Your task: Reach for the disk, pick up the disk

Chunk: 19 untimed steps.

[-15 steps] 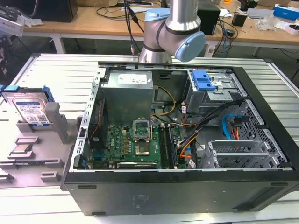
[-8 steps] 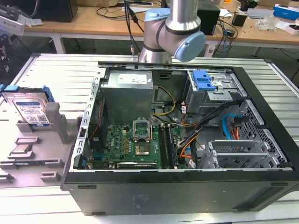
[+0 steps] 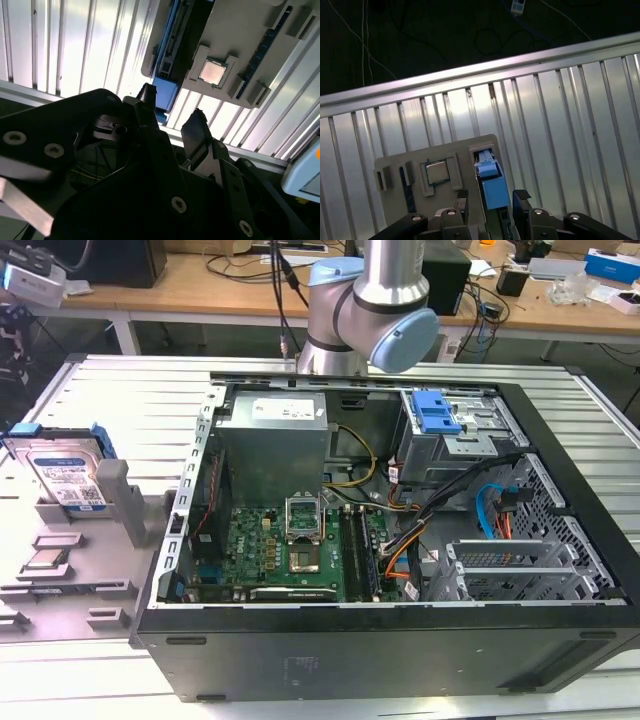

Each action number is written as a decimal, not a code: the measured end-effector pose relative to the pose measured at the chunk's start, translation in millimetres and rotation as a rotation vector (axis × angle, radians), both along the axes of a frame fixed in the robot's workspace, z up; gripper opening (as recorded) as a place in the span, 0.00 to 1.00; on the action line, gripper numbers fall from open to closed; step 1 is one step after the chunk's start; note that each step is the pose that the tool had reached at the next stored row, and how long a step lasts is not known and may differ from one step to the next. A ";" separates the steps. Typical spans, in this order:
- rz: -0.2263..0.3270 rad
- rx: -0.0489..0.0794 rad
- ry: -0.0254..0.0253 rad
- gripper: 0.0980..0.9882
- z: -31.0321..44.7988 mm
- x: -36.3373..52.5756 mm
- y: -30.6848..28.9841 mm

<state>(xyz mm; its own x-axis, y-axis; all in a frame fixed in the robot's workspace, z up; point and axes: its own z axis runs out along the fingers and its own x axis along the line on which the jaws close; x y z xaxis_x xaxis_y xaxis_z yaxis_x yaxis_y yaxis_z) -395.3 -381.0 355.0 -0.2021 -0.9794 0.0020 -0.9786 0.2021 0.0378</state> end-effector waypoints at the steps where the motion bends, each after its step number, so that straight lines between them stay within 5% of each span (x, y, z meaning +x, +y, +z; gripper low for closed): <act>1: 0.000 0.000 0.0000 0.43 0.0 0.1 1.0; 19: 0.022 -0.003 0.0000 0.43 -10.8 0.9 5.7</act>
